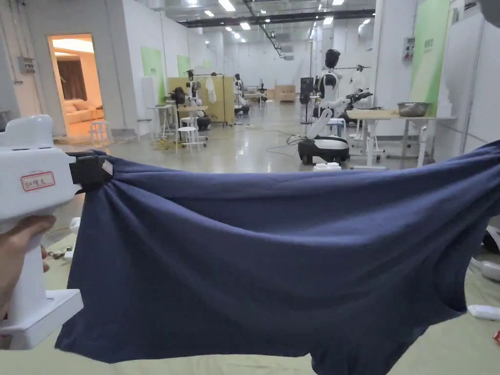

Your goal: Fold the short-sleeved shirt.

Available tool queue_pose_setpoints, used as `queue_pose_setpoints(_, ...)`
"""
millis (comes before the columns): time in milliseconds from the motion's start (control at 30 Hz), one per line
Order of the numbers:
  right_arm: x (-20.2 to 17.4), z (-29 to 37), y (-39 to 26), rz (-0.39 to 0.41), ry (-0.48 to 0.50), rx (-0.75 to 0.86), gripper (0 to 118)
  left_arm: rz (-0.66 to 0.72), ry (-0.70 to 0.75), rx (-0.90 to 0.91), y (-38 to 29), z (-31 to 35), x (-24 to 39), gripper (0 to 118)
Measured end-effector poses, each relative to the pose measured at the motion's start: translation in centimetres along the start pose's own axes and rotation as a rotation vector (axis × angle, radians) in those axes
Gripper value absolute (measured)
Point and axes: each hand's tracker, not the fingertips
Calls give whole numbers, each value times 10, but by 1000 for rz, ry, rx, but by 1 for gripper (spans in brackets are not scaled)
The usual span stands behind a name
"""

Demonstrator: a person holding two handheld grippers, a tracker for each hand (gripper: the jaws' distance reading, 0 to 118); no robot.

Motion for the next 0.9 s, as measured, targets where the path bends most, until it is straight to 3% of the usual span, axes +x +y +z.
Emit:
queue_pose_setpoints(400, -6, -27, 20, 24, -39, 25, 6, -30, 21, 2, 10, -52, 11, 11)
queue_pose_setpoints(900, 0, -60, 11, -3, -123, 21, 6, -22, 67, -46, -10, -222, 25, 11)
